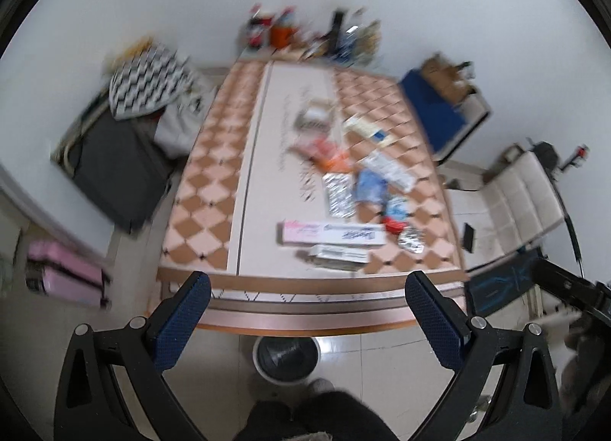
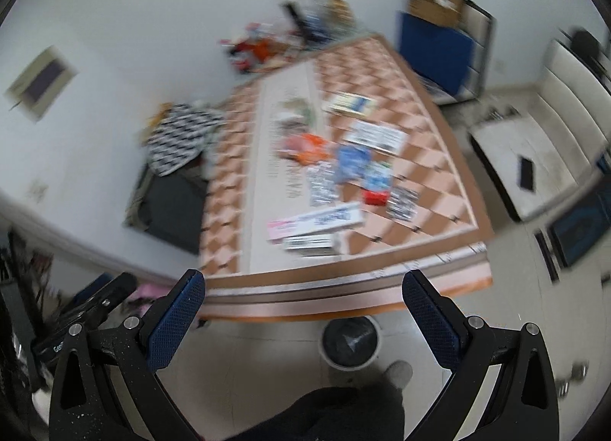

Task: Collect trash
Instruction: 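Grasp the DHA Pure Milk carton with right tool while left tool grasps white barcode box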

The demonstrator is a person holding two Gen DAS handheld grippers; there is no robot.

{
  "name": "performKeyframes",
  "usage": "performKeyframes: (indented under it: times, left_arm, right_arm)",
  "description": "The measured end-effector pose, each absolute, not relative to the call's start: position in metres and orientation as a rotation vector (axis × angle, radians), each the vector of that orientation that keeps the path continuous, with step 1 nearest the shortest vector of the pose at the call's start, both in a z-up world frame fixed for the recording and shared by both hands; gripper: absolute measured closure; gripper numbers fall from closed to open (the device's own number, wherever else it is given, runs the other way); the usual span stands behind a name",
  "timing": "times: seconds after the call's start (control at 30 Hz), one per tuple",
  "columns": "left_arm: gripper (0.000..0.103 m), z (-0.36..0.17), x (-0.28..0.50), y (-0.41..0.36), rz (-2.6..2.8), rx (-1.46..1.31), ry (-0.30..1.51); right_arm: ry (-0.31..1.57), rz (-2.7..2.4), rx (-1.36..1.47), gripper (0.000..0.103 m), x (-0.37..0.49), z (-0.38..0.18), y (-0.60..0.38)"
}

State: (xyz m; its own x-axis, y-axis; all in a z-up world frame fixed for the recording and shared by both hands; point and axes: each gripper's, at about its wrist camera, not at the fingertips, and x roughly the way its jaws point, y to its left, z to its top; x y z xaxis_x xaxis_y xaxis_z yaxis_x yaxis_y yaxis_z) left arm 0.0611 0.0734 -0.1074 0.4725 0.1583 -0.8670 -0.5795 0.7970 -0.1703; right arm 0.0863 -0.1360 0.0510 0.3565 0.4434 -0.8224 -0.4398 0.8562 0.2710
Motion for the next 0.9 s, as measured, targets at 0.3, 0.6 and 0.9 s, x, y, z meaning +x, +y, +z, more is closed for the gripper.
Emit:
performKeyframes:
  times: [0.3,0.6,0.9]
  left_arm:
    - [0.005,-0.264,0.129,0.108,0.549,-1.012,1.23]
    - [0.041,-0.357,0.197,0.091,0.719,-1.503,1.195]
    - [0.082,-0.354,0.21,0.096,0.923,-1.382,1.223]
  right_arm:
    - [1.227,0.37,0.023,0.001,0.232,-0.06,-0.128]
    - [1.465,0.403,-0.077,0.016,0.378,-0.178,-0.08]
    - [1.628,0.454,-0.066,0.023,0.413,-0.248,-0.027]
